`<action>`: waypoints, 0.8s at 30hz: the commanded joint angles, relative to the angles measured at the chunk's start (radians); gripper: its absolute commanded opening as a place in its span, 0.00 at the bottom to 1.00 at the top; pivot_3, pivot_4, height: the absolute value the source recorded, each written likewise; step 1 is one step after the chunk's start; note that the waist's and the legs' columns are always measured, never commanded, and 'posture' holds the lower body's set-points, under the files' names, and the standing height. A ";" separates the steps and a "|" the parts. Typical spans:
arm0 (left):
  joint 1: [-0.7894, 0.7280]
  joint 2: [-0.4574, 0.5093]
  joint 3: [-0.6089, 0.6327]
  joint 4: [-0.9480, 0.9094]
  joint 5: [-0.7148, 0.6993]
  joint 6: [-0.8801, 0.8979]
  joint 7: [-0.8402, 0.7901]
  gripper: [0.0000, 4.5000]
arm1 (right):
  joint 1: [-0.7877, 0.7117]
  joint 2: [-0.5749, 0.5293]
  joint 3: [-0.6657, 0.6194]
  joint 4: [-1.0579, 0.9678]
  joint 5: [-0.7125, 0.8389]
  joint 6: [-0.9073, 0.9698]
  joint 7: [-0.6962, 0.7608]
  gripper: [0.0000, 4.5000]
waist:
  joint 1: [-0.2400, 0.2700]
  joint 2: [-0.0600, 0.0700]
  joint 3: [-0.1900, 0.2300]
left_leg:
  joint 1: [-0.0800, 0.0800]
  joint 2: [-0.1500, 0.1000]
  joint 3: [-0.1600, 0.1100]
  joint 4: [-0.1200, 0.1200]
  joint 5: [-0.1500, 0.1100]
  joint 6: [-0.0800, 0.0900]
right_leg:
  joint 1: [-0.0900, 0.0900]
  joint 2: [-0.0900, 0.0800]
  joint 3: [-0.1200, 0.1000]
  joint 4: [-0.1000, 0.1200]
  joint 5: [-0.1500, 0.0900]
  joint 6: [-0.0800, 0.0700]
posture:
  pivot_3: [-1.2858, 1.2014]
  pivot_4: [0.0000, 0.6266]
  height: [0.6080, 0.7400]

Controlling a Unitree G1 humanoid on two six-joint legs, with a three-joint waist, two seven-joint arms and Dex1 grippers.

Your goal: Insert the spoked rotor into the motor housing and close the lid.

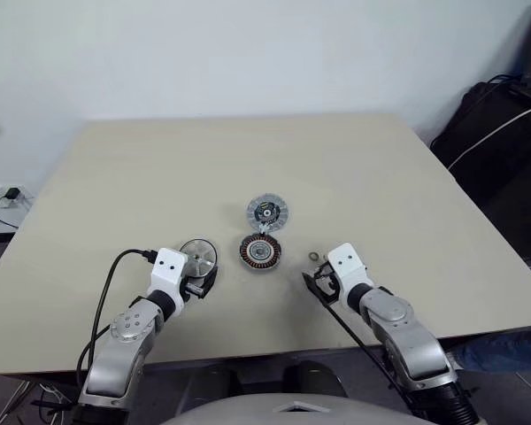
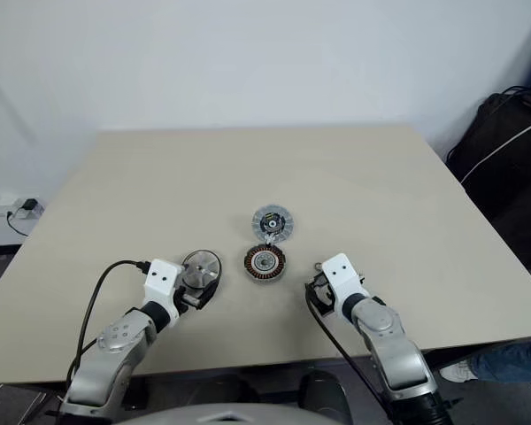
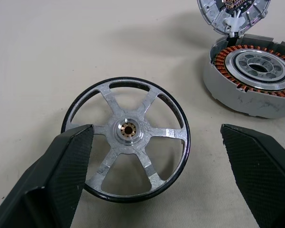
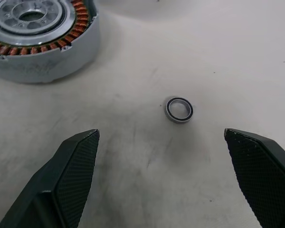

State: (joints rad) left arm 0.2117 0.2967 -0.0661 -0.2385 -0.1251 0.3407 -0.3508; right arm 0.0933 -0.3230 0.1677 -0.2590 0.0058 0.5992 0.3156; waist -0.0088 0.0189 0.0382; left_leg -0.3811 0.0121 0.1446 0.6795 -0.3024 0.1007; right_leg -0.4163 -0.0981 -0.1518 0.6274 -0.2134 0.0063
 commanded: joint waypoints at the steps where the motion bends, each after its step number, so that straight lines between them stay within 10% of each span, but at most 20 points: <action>1: -0.011 -0.001 0.006 -0.033 0.002 -0.011 0.001 1.00 | -0.043 0.017 -0.029 -0.009 -0.014 -0.027 -0.039 0.99 | -0.001 0.000 0.000 | 0.000 0.000 0.000 0.000 0.000 0.000 | 0.000 0.000 0.000 0.000 0.000 0.000 | 0.52 0.00 1.00; 24: 0.001 -0.017 0.008 -0.041 0.001 -0.013 0.020 1.00 | -0.210 0.130 -0.039 0.337 -0.043 -0.114 -0.125 0.99 | -0.004 0.001 0.000 | 0.000 0.000 0.001 -0.002 0.002 -0.003 | -0.001 0.001 0.000 0.001 0.000 0.000 | 0.52 0.00 1.00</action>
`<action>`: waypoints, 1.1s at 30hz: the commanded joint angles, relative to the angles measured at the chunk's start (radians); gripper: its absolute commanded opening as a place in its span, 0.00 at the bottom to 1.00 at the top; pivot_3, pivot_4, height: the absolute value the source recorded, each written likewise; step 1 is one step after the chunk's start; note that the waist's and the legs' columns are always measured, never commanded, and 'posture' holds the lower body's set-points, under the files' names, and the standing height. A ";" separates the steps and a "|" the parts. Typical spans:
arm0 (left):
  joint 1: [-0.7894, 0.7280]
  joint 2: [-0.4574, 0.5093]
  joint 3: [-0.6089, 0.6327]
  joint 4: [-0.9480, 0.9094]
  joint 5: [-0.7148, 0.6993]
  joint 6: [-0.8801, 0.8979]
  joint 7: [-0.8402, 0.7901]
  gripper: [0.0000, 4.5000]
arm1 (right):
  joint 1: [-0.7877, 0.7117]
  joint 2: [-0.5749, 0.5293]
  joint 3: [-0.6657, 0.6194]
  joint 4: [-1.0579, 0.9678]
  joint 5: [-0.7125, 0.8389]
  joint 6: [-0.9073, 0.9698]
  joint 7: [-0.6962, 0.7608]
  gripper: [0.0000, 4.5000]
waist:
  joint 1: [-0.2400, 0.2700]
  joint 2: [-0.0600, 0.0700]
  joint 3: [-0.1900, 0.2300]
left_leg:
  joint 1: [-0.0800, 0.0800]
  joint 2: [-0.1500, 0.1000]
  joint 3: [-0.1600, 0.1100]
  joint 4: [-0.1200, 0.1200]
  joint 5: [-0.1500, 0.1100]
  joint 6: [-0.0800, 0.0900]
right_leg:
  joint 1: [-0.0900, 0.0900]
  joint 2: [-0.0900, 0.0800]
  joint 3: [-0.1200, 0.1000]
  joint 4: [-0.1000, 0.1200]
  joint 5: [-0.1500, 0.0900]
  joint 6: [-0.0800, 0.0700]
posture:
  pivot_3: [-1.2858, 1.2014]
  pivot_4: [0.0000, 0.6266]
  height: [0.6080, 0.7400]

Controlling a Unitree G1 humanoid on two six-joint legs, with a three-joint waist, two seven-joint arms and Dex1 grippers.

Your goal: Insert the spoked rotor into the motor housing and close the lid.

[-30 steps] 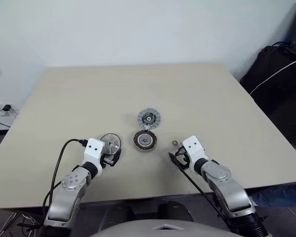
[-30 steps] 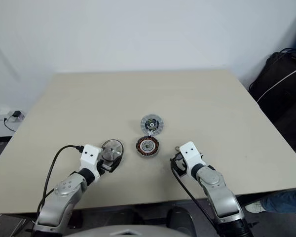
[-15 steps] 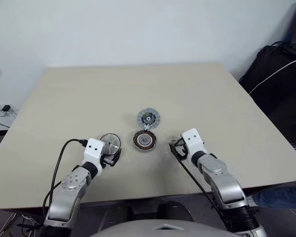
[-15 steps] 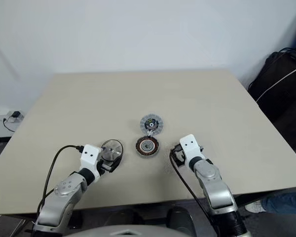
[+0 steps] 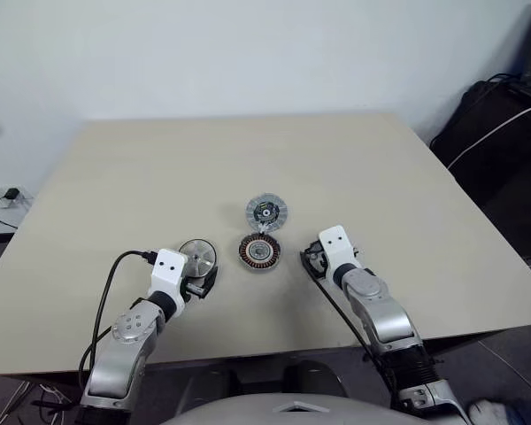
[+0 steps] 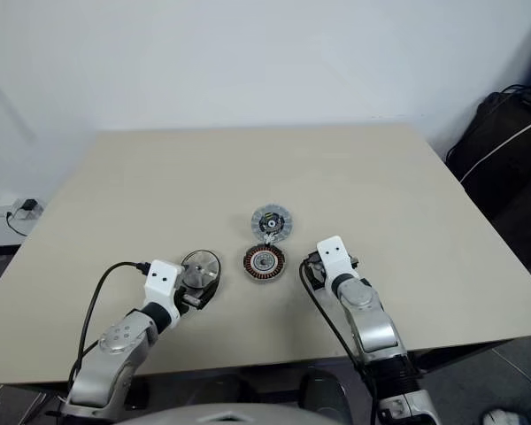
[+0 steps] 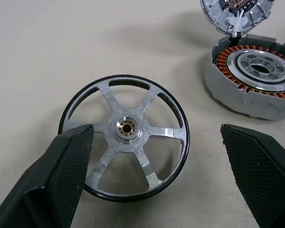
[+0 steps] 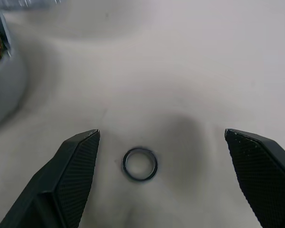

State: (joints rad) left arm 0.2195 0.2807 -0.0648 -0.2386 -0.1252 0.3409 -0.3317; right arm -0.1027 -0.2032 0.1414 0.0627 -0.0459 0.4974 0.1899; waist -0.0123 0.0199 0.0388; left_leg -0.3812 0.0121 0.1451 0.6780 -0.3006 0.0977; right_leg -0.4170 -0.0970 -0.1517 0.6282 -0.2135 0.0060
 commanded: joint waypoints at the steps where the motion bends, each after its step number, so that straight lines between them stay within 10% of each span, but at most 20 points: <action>1: -0.007 -0.001 0.007 -0.040 0.001 -0.013 0.001 1.00 | -0.012 0.014 -0.014 0.020 0.010 -0.011 0.003 0.99 | -0.001 0.000 0.000 | 0.000 0.000 0.000 0.000 0.000 0.000 | 0.000 0.000 0.000 0.000 0.000 0.000 | 0.52 0.00 1.00; 3: -0.008 0.000 0.006 -0.040 0.001 -0.013 0.001 1.00 | -0.007 0.020 -0.014 0.026 0.013 -0.008 0.007 0.99 | -0.001 0.000 0.000 | 0.000 0.000 0.000 0.000 0.000 -0.001 | 0.000 0.000 0.000 0.000 0.000 0.000 | 0.52 0.00 1.00; 14: -0.015 -0.001 0.004 -0.031 0.001 -0.015 -0.001 1.00 | 0.022 0.031 -0.010 -0.002 0.017 0.014 0.021 0.20 | 0.001 0.000 -0.001 | 0.001 0.000 0.000 0.000 0.001 -0.001 | 0.001 0.000 0.001 0.000 0.000 0.000 | 0.52 0.00 1.00; 33: -0.024 -0.001 -0.001 -0.018 0.001 -0.017 -0.010 1.00 | 0.002 0.030 -0.025 -0.323 0.105 0.118 0.080 0.20 | 0.001 0.001 0.000 | 0.001 0.000 0.000 -0.002 0.001 -0.002 | -0.001 0.000 0.000 0.000 0.000 0.000 | 0.52 0.00 1.00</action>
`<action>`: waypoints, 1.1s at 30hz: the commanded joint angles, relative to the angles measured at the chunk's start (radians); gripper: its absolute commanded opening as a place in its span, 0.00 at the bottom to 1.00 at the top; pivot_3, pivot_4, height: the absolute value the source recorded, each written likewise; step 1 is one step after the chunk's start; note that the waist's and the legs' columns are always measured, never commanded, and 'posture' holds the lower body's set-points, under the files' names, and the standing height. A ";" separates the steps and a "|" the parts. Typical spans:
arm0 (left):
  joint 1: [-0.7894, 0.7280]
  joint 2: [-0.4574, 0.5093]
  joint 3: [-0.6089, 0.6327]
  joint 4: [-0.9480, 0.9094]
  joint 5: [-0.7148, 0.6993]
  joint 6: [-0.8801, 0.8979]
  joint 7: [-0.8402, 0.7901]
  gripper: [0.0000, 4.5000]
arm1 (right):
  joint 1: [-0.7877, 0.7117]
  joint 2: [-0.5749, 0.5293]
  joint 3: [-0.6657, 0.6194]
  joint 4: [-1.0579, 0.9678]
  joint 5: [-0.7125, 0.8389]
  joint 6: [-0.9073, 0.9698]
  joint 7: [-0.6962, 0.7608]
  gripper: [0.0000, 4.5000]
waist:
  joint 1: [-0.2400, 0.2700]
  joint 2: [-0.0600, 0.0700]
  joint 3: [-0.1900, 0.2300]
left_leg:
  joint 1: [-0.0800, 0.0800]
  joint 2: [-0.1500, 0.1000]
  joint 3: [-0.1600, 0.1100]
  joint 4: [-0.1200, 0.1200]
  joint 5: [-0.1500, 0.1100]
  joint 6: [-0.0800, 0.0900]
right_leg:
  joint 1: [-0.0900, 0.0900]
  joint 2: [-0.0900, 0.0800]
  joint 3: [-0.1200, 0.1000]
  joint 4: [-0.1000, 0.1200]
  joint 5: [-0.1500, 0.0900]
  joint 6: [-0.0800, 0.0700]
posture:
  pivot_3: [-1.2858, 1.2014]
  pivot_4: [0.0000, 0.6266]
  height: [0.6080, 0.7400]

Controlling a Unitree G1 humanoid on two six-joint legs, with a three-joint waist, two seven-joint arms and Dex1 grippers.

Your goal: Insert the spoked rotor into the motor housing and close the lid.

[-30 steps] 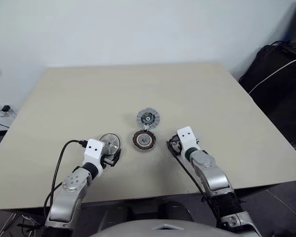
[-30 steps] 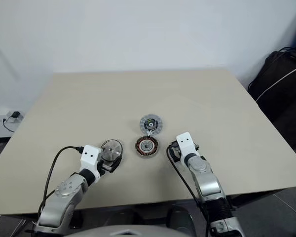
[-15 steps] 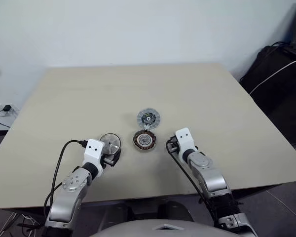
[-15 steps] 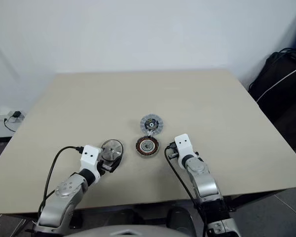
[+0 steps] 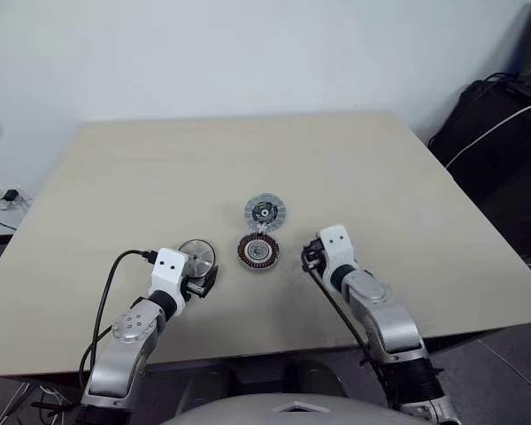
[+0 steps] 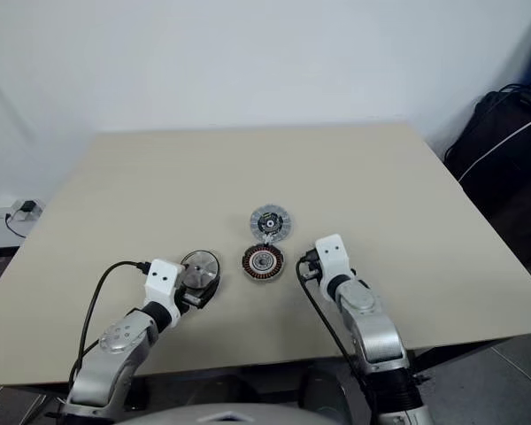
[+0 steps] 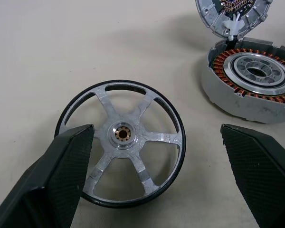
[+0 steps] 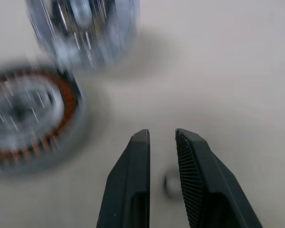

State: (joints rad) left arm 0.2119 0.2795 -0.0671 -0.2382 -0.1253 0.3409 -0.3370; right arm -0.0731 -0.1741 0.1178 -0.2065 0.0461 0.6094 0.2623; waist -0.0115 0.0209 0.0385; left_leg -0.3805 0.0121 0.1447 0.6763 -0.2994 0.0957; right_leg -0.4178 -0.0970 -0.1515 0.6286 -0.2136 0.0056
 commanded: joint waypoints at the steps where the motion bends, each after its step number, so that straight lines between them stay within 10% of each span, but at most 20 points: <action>1: -0.016 -0.001 0.001 -0.018 0.002 -0.017 -0.004 1.00 | -0.034 -0.002 0.005 -0.052 0.009 0.008 0.009 0.20 | 0.001 0.000 0.000 | 0.000 0.000 0.000 0.000 0.000 0.000 | 0.000 0.000 0.000 0.000 0.000 0.000 | 0.52 0.00 1.00; 6: -0.010 -0.005 0.000 -0.024 0.002 -0.017 0.000 1.00 | -0.039 -0.028 0.029 0.020 -0.007 -0.011 0.025 0.24 | 0.001 0.000 0.000 | 0.000 0.000 0.000 0.000 0.000 0.000 | 0.000 0.000 0.000 0.000 0.000 0.000 | 0.52 0.00 1.00; 15: 0.003 -0.003 0.007 -0.034 0.001 -0.016 0.005 1.00 | -0.030 -0.009 -0.025 0.134 0.029 0.003 0.004 0.84 | 0.000 0.000 0.000 | 0.000 0.000 0.000 0.000 0.000 0.000 | 0.000 0.000 0.000 0.000 0.000 0.000 | 0.52 0.00 1.00; 31: 0.003 0.003 0.010 -0.038 -0.001 -0.009 0.005 1.00 | -0.030 0.037 -0.088 0.256 0.061 -0.022 -0.025 0.84 | -0.001 -0.001 0.000 | 0.000 0.000 0.000 0.000 0.000 -0.001 | 0.001 0.000 0.000 0.000 0.000 0.000 | 0.52 0.00 1.00; 33: 0.000 0.004 0.009 -0.038 0.000 -0.008 0.005 1.00 | -0.024 0.039 -0.084 0.249 0.063 -0.021 -0.026 0.70 | -0.001 -0.001 0.000 | 0.000 0.000 0.000 0.000 0.000 -0.001 | 0.001 0.000 0.000 0.000 0.000 0.000 | 0.52 0.00 1.00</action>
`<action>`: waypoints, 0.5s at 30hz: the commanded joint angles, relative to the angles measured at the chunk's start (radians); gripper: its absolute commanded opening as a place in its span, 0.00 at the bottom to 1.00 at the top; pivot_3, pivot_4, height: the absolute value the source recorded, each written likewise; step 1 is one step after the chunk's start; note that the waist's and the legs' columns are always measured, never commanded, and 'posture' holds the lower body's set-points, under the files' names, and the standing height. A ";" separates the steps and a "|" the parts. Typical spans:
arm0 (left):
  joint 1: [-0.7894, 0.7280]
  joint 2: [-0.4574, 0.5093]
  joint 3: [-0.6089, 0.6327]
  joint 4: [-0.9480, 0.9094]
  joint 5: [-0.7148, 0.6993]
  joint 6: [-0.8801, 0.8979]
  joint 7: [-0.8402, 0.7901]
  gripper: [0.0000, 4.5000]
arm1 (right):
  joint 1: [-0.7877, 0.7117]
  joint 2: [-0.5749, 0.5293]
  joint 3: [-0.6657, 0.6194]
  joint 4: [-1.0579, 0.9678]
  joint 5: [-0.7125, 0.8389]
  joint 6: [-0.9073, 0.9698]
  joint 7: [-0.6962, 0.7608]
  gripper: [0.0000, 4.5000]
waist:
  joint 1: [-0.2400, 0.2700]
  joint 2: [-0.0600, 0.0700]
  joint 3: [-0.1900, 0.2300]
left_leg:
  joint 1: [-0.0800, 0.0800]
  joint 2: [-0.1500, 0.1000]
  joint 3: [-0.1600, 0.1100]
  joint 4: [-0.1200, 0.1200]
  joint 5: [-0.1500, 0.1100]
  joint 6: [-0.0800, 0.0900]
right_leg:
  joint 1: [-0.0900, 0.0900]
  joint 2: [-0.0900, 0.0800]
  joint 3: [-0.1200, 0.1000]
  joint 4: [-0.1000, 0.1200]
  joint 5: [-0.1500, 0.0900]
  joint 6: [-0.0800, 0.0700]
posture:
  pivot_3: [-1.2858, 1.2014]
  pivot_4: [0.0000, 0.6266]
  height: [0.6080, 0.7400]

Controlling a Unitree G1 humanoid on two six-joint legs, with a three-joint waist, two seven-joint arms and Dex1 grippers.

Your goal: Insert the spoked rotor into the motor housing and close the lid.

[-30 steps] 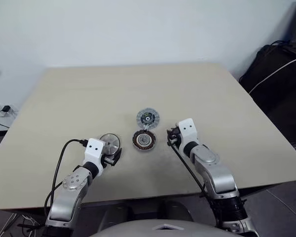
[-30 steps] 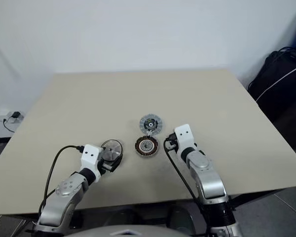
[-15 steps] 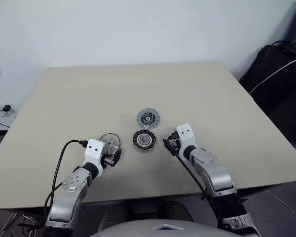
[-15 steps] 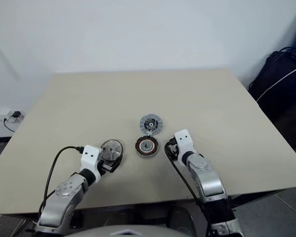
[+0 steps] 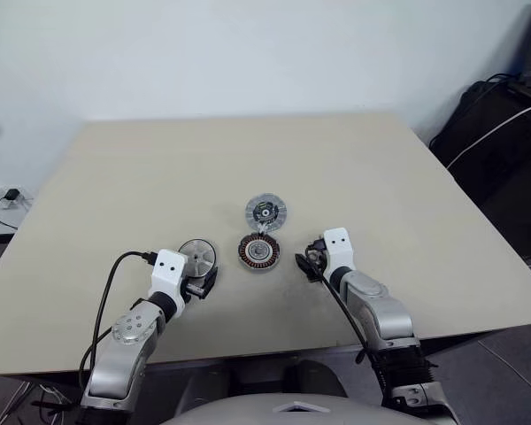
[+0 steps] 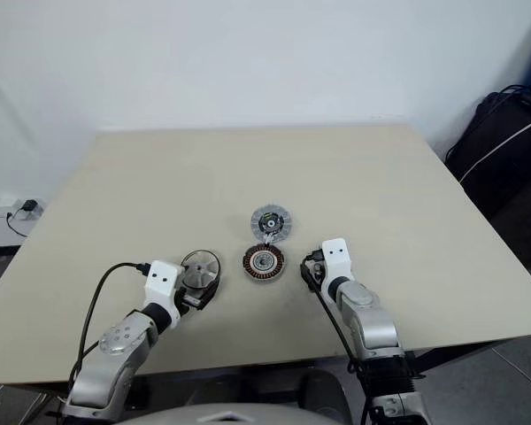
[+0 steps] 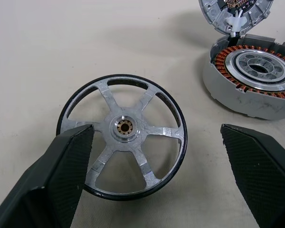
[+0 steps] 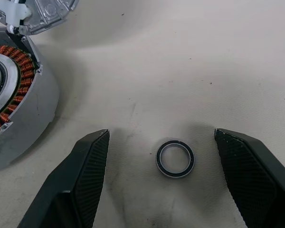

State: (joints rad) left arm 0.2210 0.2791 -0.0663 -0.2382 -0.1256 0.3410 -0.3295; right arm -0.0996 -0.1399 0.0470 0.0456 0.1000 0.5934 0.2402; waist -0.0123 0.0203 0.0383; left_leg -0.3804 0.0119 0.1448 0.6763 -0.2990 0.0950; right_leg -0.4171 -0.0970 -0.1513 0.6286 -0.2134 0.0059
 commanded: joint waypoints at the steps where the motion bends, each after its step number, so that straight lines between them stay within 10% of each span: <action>1: -0.010 0.004 0.008 -0.038 0.001 -0.007 -0.003 1.00 | 0.005 0.006 -0.012 -0.006 0.009 -0.005 -0.005 0.63 | 0.000 0.000 0.000 | 0.000 0.000 0.000 0.000 0.000 0.000 | 0.000 0.000 0.000 0.000 0.000 0.000 | 0.52 0.00 1.00; 8: -0.009 0.006 0.010 -0.035 0.001 -0.008 -0.003 1.00 | 0.038 -0.007 0.019 -0.096 0.002 0.017 0.014 0.15 | 0.000 0.000 0.000 | 0.000 0.000 0.000 -0.001 0.000 0.000 | -0.001 0.000 0.000 0.000 0.000 -0.001 | 0.52 0.00 1.00; 15: -0.008 0.006 0.010 -0.036 0.001 -0.007 -0.003 1.00 | 0.062 -0.040 0.080 -0.269 0.023 0.083 0.069 0.15 | 0.000 0.000 0.000 | 0.000 0.000 0.000 -0.001 0.000 0.000 | -0.001 0.000 0.000 0.000 0.000 0.000 | 0.52 0.00 1.00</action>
State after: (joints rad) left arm 0.2210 0.2808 -0.0630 -0.2383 -0.1254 0.3421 -0.3297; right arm -0.0217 -0.1795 0.1200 -0.1653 0.1066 0.6720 0.3011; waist -0.0119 0.0206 0.0385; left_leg -0.3805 0.0120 0.1447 0.6755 -0.2990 0.0949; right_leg -0.4180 -0.0971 -0.1512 0.6287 -0.2136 0.0055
